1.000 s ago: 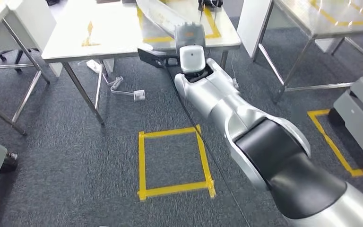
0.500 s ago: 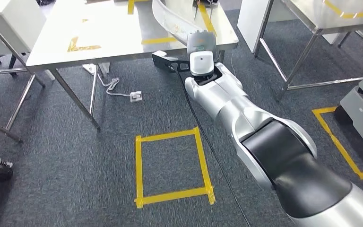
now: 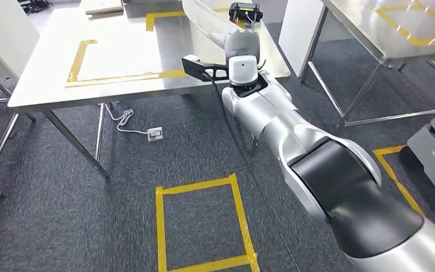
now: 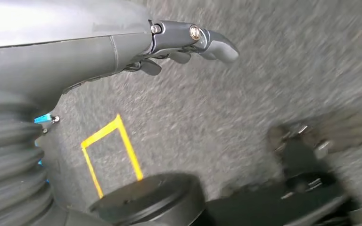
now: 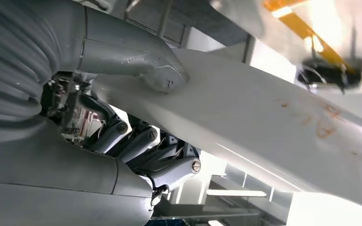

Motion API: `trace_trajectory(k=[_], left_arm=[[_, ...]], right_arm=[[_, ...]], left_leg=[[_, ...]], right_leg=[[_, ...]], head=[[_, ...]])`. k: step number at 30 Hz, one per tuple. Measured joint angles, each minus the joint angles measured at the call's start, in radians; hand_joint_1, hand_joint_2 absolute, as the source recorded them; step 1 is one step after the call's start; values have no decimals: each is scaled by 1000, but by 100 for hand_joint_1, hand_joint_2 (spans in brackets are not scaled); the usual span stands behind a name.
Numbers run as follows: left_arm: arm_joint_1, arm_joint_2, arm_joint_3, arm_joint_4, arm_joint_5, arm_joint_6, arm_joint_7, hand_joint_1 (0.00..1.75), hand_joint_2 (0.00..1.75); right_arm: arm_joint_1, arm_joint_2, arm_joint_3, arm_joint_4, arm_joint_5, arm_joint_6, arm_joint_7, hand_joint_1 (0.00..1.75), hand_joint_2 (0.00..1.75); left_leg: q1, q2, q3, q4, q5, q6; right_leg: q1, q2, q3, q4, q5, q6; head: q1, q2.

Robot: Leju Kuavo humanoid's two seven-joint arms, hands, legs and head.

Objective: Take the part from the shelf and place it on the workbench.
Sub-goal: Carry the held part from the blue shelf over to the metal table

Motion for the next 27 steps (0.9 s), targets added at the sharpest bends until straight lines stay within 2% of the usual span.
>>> trace_trajectory(k=[1, 2, 3, 4, 5, 6, 7, 8, 9, 10, 11, 12, 13, 15, 16, 17, 18, 19, 20, 21, 22, 23, 24, 25, 26, 27], left_arm=[[-4, 0, 0, 0, 0, 0, 0, 0, 175], [-5, 0, 0, 0, -1, 0, 0, 0, 175], [-6, 0, 0, 0, -1, 0, 0, 0, 175], [-6, 0, 0, 0, -2, 0, 0, 0, 175], [-4, -1, 0, 0, -2, 0, 1, 0, 175], [-2, -1, 0, 0, -1, 0, 2, 0, 175], [-1, -1, 0, 1, 0, 0, 4, 0, 175], [0, -1, 0, 1, 2, 0, 7, 0, 175], [3, -2, 0, 2, 4, 0, 10, 0, 175], [4, -2, 0, 4, 5, 1, 13, 0, 175], [5, -3, 0, 6, 6, 3, 16, 0, 175], [6, -4, 0, 8, 7, 4, 18, 0, 175], [4, -4, 0, 8, 8, 5, 20, 0, 175], [0, -3, 0, 8, 9, 5, 20, 0, 175], [-3, -3, 0, 7, 10, 5, 20, 0, 175], [-7, -3, 0, 6, 10, 5, 19, 0, 175], [-10, -4, 0, 6, 10, 5, 18, 0, 175], [-12, -4, 0, 6, 10, 5, 17, 0, 175], [-13, -4, 0, 6, 10, 5, 17, 0, 175], [-13, -4, 0, 6, 10, 5, 16, 0, 175], [-13, -3, 0, 6, 10, 5, 15, 0, 175], [-13, -2, 0, 6, 9, 5, 13, 0, 175], [-13, -2, 0, 6, 7, 5, 12, 0, 175], [-13, -2, 0, 7, 5, 5, 11, 0, 175], [-14, -3, 0, 7, 4, 5, 11, 0, 175], [-14, -3, 0, 7, 3, 5, 11, 0, 175]], right_arm=[[-10, -1, -3, -1, -3, -4, -2, 162, 175], [-12, -2, -8, -2, -6, -7, -5, 162, 175], [-8, -3, -12, -1, -8, -7, -7, 162, 175], [-1, -6, -15, 0, -9, -6, -8, 162, 175], [5, -8, -19, 2, -10, -4, -9, 162, 175], [10, -11, -22, 4, -9, -3, -9, 162, 175], [12, -15, -26, 5, -9, -2, -8, 162, 175], [13, -18, -29, 6, -9, -2, -7, 162, 175], [15, -22, -31, 7, -9, -2, -8, 162, 175], [19, -26, -32, 10, -9, -3, -8, 162, 175], [25, -28, -33, 13, -9, -2, -8, 162, 175], [30, -30, -35, 16, -9, -3, -8, 162, 175], [31, -32, -39, 17, -9, -3, -6, 162, 175], [22, -33, -48, 13, -9, -7, -1, 162, 175], [13, -32, -52, 11, -9, -10, 0, 162, 175], [5, -32, -55, 9, -8, -13, 0, 162, 175], [0, -32, -58, 9, -8, -14, 0, 162, 175], [-1, -32, -61, 9, -8, -15, 0, 162, 175], [0, -32, -65, 9, -8, -15, 0, 162, 175], [1, -32, -69, 9, -8, -15, 0, 162, 175], [1, -32, -72, 9, -8, -15, 0, 162, 175], [0, -32, -76, 9, -8, -15, 0, 162, 175], [-1, -32, -80, 9, -7, -15, 0, 162, 175], [-1, -32, -84, 9, -7, -15, 0, 162, 175], [-1, -32, -89, 9, -6, -15, 1, 162, 175], [0, -33, -93, 9, -6, -14, 1, 162, 175]], left_leg=[[0, 0, 22, -1, -18, 6], [1, 0, 46, -4, -38, 10], [1, -1, 73, -7, -59, 12], [1, -2, 101, -11, -78, 13], [1, -5, 131, -15, -97, 13], [-1, -9, 159, -18, -115, 13], [-4, -12, 187, -21, -132, 13], [-7, -16, 214, -23, -153, 13], [-10, -19, 234, -24, -175, 13], [-15, -23, 254, -19, -199, 13], [-18, -26, 268, -13, -223, 10], [-20, -29, 281, -6, -244, 8], [-21, -31, 288, 9, -254, 4], [-21, -25, 262, 74, -242, -7], [-20, -18, 227, 130, -233, -16], [-16, -9, 188, 189, -238, -26], [-9, 0, 150, 243, -260, -36], [0, 5, 116, 282, -296, -46], [9, 8, 88, 304, -331, -55], [16, 10, 70, 305, -350, -64], [23, 12, 63, 281, -339, -71], [29, 14, 67, 233, -298, -78], [35, 15, 78, 169, -238, -85], [39, 16, 88, 110, -193, -89], [39, 17, 95, 70, -164, -86], [39, 16, 99, 51, -152, -78]], right_leg=[[0, -5, -46, 75, 16, 4], [0, -10, -96, 143, 11, 7], [1, -14, -147, 192, -19, 9], [1, -16, -193, 217, -65, 10], [2, -16, -234, 218, -116, 10], [3, -16, -270, 199, -154, 8], [5, -16, -299, 162, -160, 4], [8, -15, -324, 109, -124, -4], [12, -15, -343, 39, -22, -14], [20, -13, -359, -37, 105, -24], [25, -9, -367, -89, 221, -32], [30, -6, -369, -122, 302, -37], [32, -3, -369, -127, 324, -42], [26, -2, -356, -113, 301, -52], [22, -3, -348, -112, 290, -57], [18, -3, -338, -112, 280, -60], [16, -3, -327, -112, 268, -61], [14, -3, -317, -111, 258, -59], [10, -3, -307, -108, 246, -56], [5, -3, -298, -104, 235, -52], [-1, -3, -291, -98, 223, -46], [-7, -3, -286, -90, 212, -40], [-12, -3, -283, -81, 202, -33], [-16, -3, -281, -72, 194, -26], [-18, -2, -282, -66, 188, -19], [-17, -1, -284, -62, 184, -12]], head=[[0, 0], [0, 0], [0, 0], [0, 0], [0, 0], [1, 0], [2, 0], [2, 0], [2, 0], [0, 0], [-3, 0], [-4, 0], [-5, 0], [-2, 0], [-4, 0], [-6, 0], [-7, 0], [-8, 0], [-8, 0], [-8, 0], [-9, 0], [-9, 0], [-9, 0], [-10, 0], [-11, 0], [-12, 0]])
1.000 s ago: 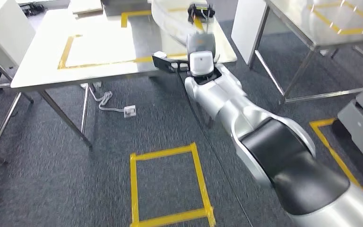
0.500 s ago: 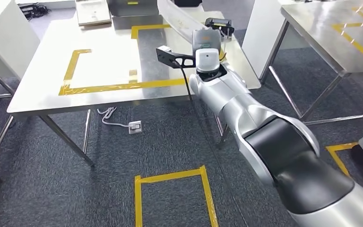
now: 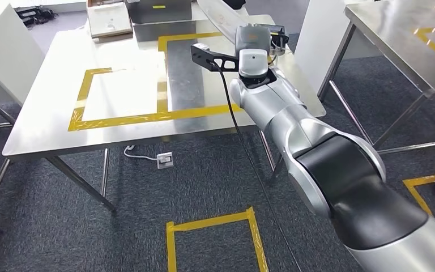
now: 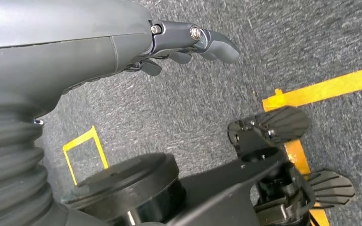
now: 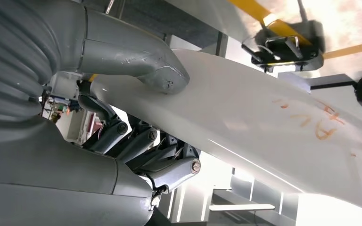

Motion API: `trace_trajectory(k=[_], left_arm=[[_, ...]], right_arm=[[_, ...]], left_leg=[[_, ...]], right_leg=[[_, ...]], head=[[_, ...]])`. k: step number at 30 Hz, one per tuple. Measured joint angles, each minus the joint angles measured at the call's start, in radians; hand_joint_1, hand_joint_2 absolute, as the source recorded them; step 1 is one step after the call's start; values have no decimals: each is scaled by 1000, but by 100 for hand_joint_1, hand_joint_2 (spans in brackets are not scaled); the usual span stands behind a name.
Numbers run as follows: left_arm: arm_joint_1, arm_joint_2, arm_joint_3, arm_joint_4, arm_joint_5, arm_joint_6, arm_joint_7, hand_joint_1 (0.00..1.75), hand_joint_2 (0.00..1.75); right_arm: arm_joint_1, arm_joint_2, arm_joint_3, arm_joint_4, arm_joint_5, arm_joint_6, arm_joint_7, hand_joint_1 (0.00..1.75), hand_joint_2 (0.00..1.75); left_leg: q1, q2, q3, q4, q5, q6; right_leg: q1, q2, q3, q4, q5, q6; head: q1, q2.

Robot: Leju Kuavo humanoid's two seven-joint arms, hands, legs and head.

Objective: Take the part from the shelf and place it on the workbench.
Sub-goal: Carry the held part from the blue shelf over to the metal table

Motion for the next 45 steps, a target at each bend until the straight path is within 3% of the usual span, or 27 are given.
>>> trace_trajectory(k=[2, 5, 8, 10, 15, 17, 18, 20, 22, 24, 25, 27, 29, 31, 33, 37, 39, 41, 42, 44, 45], left_arm=[[0, 0, 0, 0, 0, 0, 1, 0, 175], [-1, -2, 0, 0, 0, 0, 2, 0, 175], [-1, -2, 0, 0, 5, 0, 2, 0, 175], [-1, -1, 0, 0, 8, 0, 1, 0, 175], [0, 2, 0, 0, 12, 0, -6, 0, 175], [1, 2, 0, 0, 13, 0, -8, 0, 175], [1, 2, 0, -1, 13, 0, -10, 0, 175], [2, 2, 0, -2, 13, 0, -12, 0, 175], [2, 2, 0, -2, 14, 0, -12, 0, 175], [4, 2, 0, -2, 15, 0, -12, 0, 175], [6, 2, 0, -2, 16, 0, -12, 0, 175], [6, 1, 0, -2, 18, 0, -11, 0, 175], [5, 1, 0, -3, 17, 0, -11, 0, 175], [4, 1, 0, -3, 16, 0, -11, 0, 175], [5, 1, 0, -3, 14, 0, -11, 0, 175], [5, 1, 0, -3, 13, 0, -11, 0, 175], [7, 2, 0, -4, 13, 0, -10, 0, 175], [11, 3, 0, -4, 13, 0, -9, 0, 175], [13, 3, 0, -4, 13, 0, -9, 0, 175], [18, 6, 0, -4, 13, 0, -9, 0, 175], [19, 6, 0, -4, 13, -1, -9, 0, 175]], right_arm=[[1, -2, -6, 0, 1, 0, 0, 162, 175], [-3, -5, -11, 0, 3, 1, 0, 162, 175], [-6, -5, -16, 0, 4, 3, -3, 162, 175], [-8, -5, -19, 0, 6, 5, -6, 162, 175], [-9, -2, -23, 0, 10, 9, -10, 162, 175], [-9, -2, -23, 0, 13, 11, -10, 162, 175], [-11, -2, -24, 0, 14, 12, -11, 162, 175], [-15, -1, -25, -1, 15, 13, -11, 162, 175], [-14, -1, -25, -1, 15, 13, -11, 162, 175], [-9, -2, -25, -1, 15, 13, -10, 162, 175], [-6, -2, -25, -1, 15, 13, -10, 162, 175], [-5, -2, -26, -1, 15, 13, -10, 162, 175], [-7, -2, -27, -1, 16, 13, -11, 162, 175], [-8, -2, -28, -1, 16, 13, -11, 162, 175], [-7, -3, -29, -1, 17, 13, -10, 162, 175], [-7, -3, -30, -1, 17, 13, -10, 162, 175], [-1, -2, -31, -3, 20, 13, -13, 162, 175], [7, 0, -31, -4, 23, 13, -16, 162, 175], [8, 1, -32, -4, 24, 13, -16, 162, 175], [10, 5, -32, -3, 25, 12, -16, 162, 175], [11, 6, -32, -3, 26, 12, -17, 162, 175]], left_leg=[[-1, -2, 3, 1, 2, 18], [0, -10, 5, 0, 8, 23], [-3, -15, 7, 1, 6, 32], [-6, -16, 7, 4, 3, 41], [-16, -16, 4, 10, -3, 60], [-15, -15, 9, 5, -8, 73], [-14, -14, 15, 2, -12, 81], [-12, -10, 27, 1, -14, 92], [-12, -7, 33, 3, -11, 91], [-11, -8, 37, 4, -14, 86], [-11, -9, 40, 5, -18, 81], [-9, -9, 49, 6, -31, 70], [-9, -8, 57, 2, -46, 56], [-10, -7, 70, -2, -50, 39], [-9, -6, 83, -3, -48, 28], [-9, -6, 88, -4, -49, 25], [-8, -3, -26, 139, -96, 18], [-8, 0, -138, 228, -118, 15], [-10, 0, -134, 169, -80, 21], [-16, 0, -116, 42, 56, 34], [-19, -1, -109, 6, 108, 40]], right_leg=[[3, 1, -2, 2, -3, 5], [5, -3, 4, -2, -2, -12], [5, -8, 14, -12, -2, -12], [3, -11, 19, -19, -1, 1], [-8, -12, 23, -21, 0, 48], [-10, -12, 22, -11, 2, 58], [-10, -14, 16, 5, -2, 59], [-10, -19, -21, 77, -38, 57], [-8, -20, -88, 213, -101, 56], [-9, -21, -136, 293, -128, 55], [-9, -21, -130, 273, -110, 54], [-10, -23, -69, 139, -41, 50], [-3, -25, -13, 29, -25, 43], [4, -24, 7, 3, -46, 27], [5, -22, 17, -1, -45, 13], [4, -21, 23, 0, -46, 8], [4, -20, 78, -2, -80, -6], [6, -18, 150, -4, -131, -19], [7, -18, 170, -4, -147, -18], [10, -16, 201, -3, -175, -11], [12, -14, 210, -3, -187, -6]], head=[[0, 0], [0, 0], [0, 0], [0, 0], [-1, 0], [0, 0], [0, 0], [2, 0], [3, 0], [3, 0], [3, 0], [3, 0], [3, 0], [3, 0], [3, 0], [2, 0], [-2, 0], [-6, 0], [-6, 0], [-7, 0], [-8, 0]])
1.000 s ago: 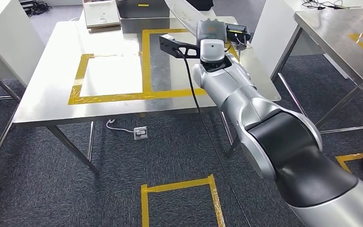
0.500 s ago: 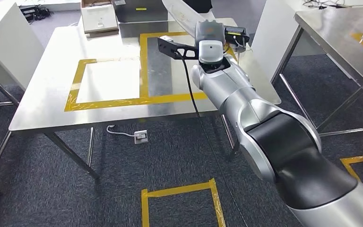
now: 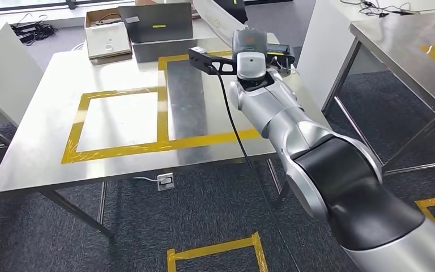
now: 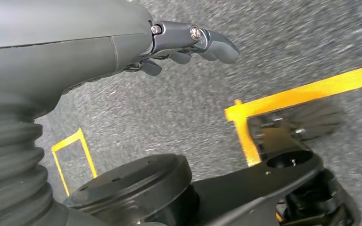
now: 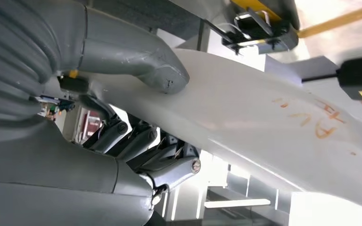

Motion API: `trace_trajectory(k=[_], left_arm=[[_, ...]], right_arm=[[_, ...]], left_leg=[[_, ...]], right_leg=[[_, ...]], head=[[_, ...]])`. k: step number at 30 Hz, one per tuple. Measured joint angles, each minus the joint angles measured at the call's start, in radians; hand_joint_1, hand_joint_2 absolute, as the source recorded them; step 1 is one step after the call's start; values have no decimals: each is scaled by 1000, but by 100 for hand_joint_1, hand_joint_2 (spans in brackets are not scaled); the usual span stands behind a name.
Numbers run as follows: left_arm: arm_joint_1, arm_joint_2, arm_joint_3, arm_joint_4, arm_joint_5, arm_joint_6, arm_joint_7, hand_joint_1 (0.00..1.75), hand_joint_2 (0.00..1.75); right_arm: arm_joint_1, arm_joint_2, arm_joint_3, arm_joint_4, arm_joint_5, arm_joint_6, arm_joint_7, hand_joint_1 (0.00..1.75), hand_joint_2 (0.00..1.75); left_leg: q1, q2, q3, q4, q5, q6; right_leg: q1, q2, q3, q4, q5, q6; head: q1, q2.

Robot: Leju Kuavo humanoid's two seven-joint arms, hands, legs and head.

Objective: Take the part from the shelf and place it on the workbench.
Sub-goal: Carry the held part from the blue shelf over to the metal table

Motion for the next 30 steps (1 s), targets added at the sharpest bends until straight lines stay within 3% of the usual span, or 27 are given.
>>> trace_trajectory(k=[1, 3, 5, 6, 8, 9, 10, 11, 13, 14, 15, 19, 23, 30], left_arm=[[0, 1, 0, 0, 0, -1, 0, 0, 175], [-2, 0, 0, 0, -1, -3, 0, 0, 175], [-6, 0, 0, -1, -4, -3, -2, 0, 175], [-8, 0, 0, -2, -4, -3, -3, 0, 175], [-12, 0, 0, -2, -6, -3, -3, 0, 175], [-12, -1, 0, -1, -7, -3, -2, 0, 175], [-10, -1, 0, -1, -8, -3, -2, 0, 175], [-8, -1, 0, -1, -9, -3, -1, 0, 175], [-7, -2, 0, -1, -10, -3, 0, 0, 175], [-8, -2, 0, -1, -11, -3, 0, 0, 175], [-9, -2, 0, -1, -11, -3, 0, 0, 175], [-11, -2, 0, -1, -12, -3, 2, 0, 175], [-13, -2, 0, -1, -12, -3, 7, 0, 175], [-13, -2, 0, -2, -15, -3, 2, 0, 175]], right_arm=[[1, 1, -1, 0, 0, 0, 0, 162, 175], [-1, 2, -3, -2, 0, 1, 1, 162, 175], [-5, 0, -5, -5, 0, 1, 1, 162, 175], [-6, -1, -6, -6, 0, 1, 1, 162, 175], [-1, -4, -7, -5, 1, 2, 0, 162, 175], [5, -6, -7, -5, 2, 3, 0, 162, 175], [12, -8, -8, -5, 3, 4, 1, 162, 175], [16, -9, -10, -5, 4, 5, 1, 162, 175], [17, -11, -14, -5, 7, 5, 1, 162, 175], [14, -12, -15, -5, 9, 5, 0, 162, 175], [12, -12, -16, -5, 10, 6, 0, 162, 175], [10, -10, -18, -6, 14, 8, -1, 162, 175], [10, -8, -18, -6, 18, 8, -4, 162, 175], [15, -7, -19, -6, 23, 10, -6, 162, 175]], left_leg=[[-3, -1, 3, -16, 29, 4], [-2, -2, 12, -14, 23, 13], [2, -2, 21, -19, 10, 25], [3, -2, 26, -21, 4, 30], [4, -3, 36, -21, -10, 34], [4, -4, 42, -21, -17, 35], [4, -5, 49, -20, -24, 34], [4, -7, 58, -18, -31, 33], [3, -10, 74, -13, -45, 28], [2, -11, 78, -10, -51, 23], [0, -12, 80, -6, -57, 19], [-5, -11, 84, -7, -65, 24], [-5, -8, 90, -15, -60, 12], [-9, -8, 89, -11, -70, 22]], right_leg=[[1, 2, 5, -3, -9, 6], [1, 3, 13, -14, -22, 18], [-2, -1, -3, 23, -45, 29], [-3, -3, -34, 76, -67, 35], [-3, -5, -132, 224, -110, 41], [-4, -6, -177, 278, -114, 43], [-4, -6, -205, 298, -97, 43], [-4, -6, -215, 275, -58, 42], [-4, -8, -189, 144, 49, 38], [-3, -8, -170, 80, 86, 34], [-2, -9, -156, 38, 105, 30], [1, -7, -144, 14, 110, 21], [2, -3, -144, 14, 110, 14], [-3, -4, -141, 10, 106, 19]], head=[[0, 0], [1, 0], [2, 0], [4, 0], [5, 0], [6, 0], [6, 0], [6, 0], [6, 0], [6, 0], [6, 0], [5, 0], [5, 0], [5, 0]])
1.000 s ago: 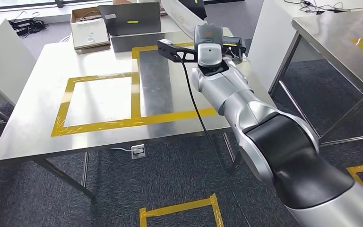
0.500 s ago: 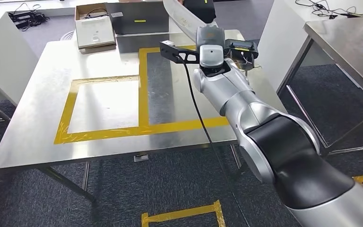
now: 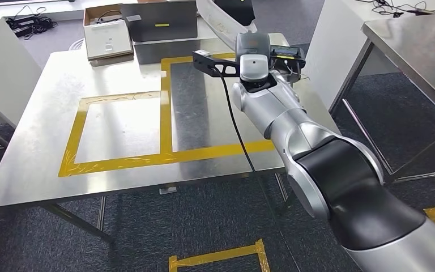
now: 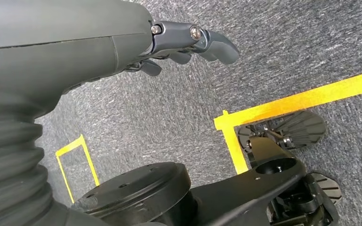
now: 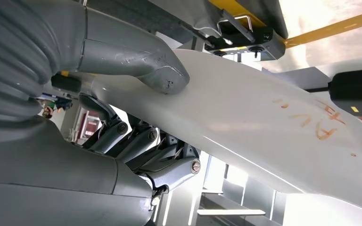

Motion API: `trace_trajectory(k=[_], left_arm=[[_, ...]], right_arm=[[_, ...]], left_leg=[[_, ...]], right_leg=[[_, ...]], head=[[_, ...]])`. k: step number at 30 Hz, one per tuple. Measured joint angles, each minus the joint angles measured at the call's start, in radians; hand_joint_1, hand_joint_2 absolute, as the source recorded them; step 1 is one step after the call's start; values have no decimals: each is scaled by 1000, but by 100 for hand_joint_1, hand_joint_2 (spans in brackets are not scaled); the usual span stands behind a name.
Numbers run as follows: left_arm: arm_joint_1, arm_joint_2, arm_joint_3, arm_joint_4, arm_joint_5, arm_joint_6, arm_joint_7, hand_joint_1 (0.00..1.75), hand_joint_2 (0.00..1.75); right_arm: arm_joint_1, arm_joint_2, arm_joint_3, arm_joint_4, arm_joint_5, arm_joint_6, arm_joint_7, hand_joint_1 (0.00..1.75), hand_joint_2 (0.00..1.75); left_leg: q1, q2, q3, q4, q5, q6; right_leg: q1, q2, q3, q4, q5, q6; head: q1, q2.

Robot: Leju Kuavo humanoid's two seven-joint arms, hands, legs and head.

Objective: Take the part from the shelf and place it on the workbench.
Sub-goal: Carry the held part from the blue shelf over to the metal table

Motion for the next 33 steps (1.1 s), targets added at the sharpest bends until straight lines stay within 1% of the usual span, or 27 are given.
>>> trace_trajectory(k=[1, 3, 4, 5, 6, 7, 8, 9, 10, 11, 12, 13, 14, 15, 16, 17, 18, 19, 20, 21, 23, 25, 26, 28, 29, 30, 33], left_arm=[[0, 0, 0, 0, 0, 0, -1, 0, 175], [0, 0, 0, 0, 2, 0, 1, 0, 175], [0, -1, 0, 0, 3, 0, 3, 0, 175], [0, -2, 0, 0, 3, 0, 4, 0, 175], [-1, -2, 0, 0, 4, 0, 5, 0, 175], [-1, -2, 0, 0, 4, 0, 5, 0, 175], [-1, -2, 0, 0, 4, 0, 5, 0, 175], [0, -2, 0, 0, 4, 0, 5, 0, 175], [1, -2, 0, 0, 4, 0, 4, 0, 175], [2, -2, 0, 0, 4, 0, 5, 0, 175], [3, -3, 0, 0, 5, 0, 5, 0, 175], [3, -3, 0, 0, 6, 0, 6, 0, 175], [2, -3, 0, 0, 7, 0, 6, 0, 175], [2, -3, 0, 0, 8, 0, 7, 0, 175], [2, -3, 0, 0, 8, 0, 6, 0, 175], [3, -2, 0, 0, 8, 0, 6, 0, 175], [4, -2, 0, 0, 8, 0, 6, 0, 175], [5, -2, 1, 0, 8, 0, 6, 0, 175], [6, -1, 1, -1, 8, 0, 7, 0, 175], [5, -1, 1, -1, 7, 0, 7, 0, 175], [4, -1, 1, -1, 7, 0, 7, 0, 175], [3, -1, 1, -1, 7, 0, 7, 0, 175], [3, -1, 1, -1, 7, 0, 7, 0, 175], [4, -1, 1, -1, 7, 0, 7, 0, 175], [4, -1, 1, -1, 7, 0, 7, 0, 175], [4, -2, 1, -1, 7, 0, 7, 0, 175], [4, -3, 1, -1, 7, 0, 7, 0, 175]], right_arm=[[0, 0, 0, 0, 0, 0, -1, 162, 175], [1, 1, -1, 0, 1, 0, -4, 162, 175], [0, 1, -2, 0, 2, 0, -5, 162, 175], [-1, 1, -3, 0, 3, 0, -6, 162, 175], [-2, 2, -3, 0, 4, 0, -6, 162, 175], [-1, 2, -3, 0, 5, 0, -7, 162, 175], [1, 3, -3, 0, 6, 1, -6, 162, 175], [4, 3, -3, 0, 6, 1, -6, 162, 175], [8, 3, -3, 0, 7, 2, -5, 162, 175], [8, 3, -3, 0, 7, 3, -5, 162, 175], [8, 3, -3, 0, 8, 3, -5, 162, 175], [6, 3, -4, 0, 8, 3, -5, 162, 175], [4, 3, -4, 0, 9, 3, -5, 162, 175], [4, 3, -4, 0, 9, 3, -5, 162, 175], [5, 3, -4, 0, 9, 3, -5, 162, 175], [6, 3, -5, 0, 9, 4, -4, 162, 175], [7, 3, -5, 0, 10, 4, -4, 162, 175], [8, 3, -5, 0, 10, 4, -4, 162, 175], [8, 4, -5, 0, 10, 5, -4, 162, 175], [9, 4, -5, 0, 10, 5, -4, 162, 175], [10, 4, -5, 0, 14, 7, -5, 162, 175], [12, 4, -5, 0, 23, 10, -5, 162, 175], [14, 4, -5, 0, 27, 12, -6, 162, 175], [21, 5, -5, 0, 37, 18, -9, 162, 175], [27, 5, -5, 0, 42, 21, -11, 162, 175], [34, 7, -5, 0, 46, 23, -12, 162, 175], [65, 13, -5, 0, 60, 26, -16, 162, 175]], left_leg=[[0, 0, 0, -4, -1, 2], [4, 2, 13, -17, 1, 7], [7, 3, 22, -24, 3, 10], [10, 3, 31, -27, 5, 11], [12, 4, 35, -28, 5, 13], [13, 5, 36, -28, 4, 14], [13, 5, 36, -26, 2, 15], [14, 5, 36, -24, 0, 14], [15, 4, 36, -21, -3, 12], [17, 4, 36, -16, -7, 9], [19, 3, 36, -10, -12, 4], [21, 3, 35, -4, -17, -1], [22, 3, 34, 2, -21, -8], [22, 3, 32, 5, -25, -15], [21, 3, 30, 9, -26, -23], [19, 4, 29, 10, -27, -22], [18, 5, 29, 9, -28, -17], [17, 6, 30, 9, -27, -10], [16, 7, 32, 6, -27, -1], [16, 9, 34, 4, -27, 2], [16, 10, 37, -2, -26, 1], [17, 10, 39, -6, -26, -5], [17, 10, 39, -8, -25, -12], [19, 10, 41, -11, -25, -29], [20, 10, 41, -12, -25, -36], [20, 10, 41, -12, -26, -39], [20, 10, 41, -12, -26, -41]], right_leg=[[0, 0, 2, 2, 4, 2], [1, 0, 7, 6, 10, 8], [1, -1, 3, 21, 4, 12], [1, -1, -9, 46, -15, 17], [-1, -2, -31, 91, -43, 22], [-3, -3, -63, 154, -75, 28], [-5, -3, -97, 214, -101, 32], [-7, -3, -122, 256, -113, 37], [-10, -4, -132, 265, -107, 40], [-12, -4, -122, 232, -82, 42], [-15, -5, -95, 168, -42, 45], [-16, -5, -66, 101, -10, 46], [-14, -6, -46, 49, 2, 41], [-12, -6, -34, 19, 9, 33], [-9, -7, -32, 12, 6, 22], [-8, -8, -32, 10, 8, 14], [-8, -7, -30, 9, 20, 9], [-9, -6, -29, 9, 26, 7], [-8, -4, -30, 9, 27, 7], [-7, -3, -30, 9, 26, 4], [-6, -2, -30, 9, 24, 0], [-5, -2, -30, 10, 22, -4], [-5, -2, -30, 10, 21, -5], [-4, -3, -30, 10, 21, -6], [-4, -3, -30, 10, 20, -6], [-3, -3, -30, 10, 20, -7], [-4, -3, -28, 10, 20, -7]], head=[[0, 0], [1, 0], [2, 0], [3, 0], [5, 0], [6, 0], [7, 0], [7, 0], [7, 0], [7, 0], [8, 0], [7, 0], [8, 0], [8, 0], [9, 0], [9, 0], [9, 0], [9, 0], [9, 0], [9, 0], [9, 0], [9, 0], [9, 0], [10, 0], [10, 0], [10, 0], [10, 0]])
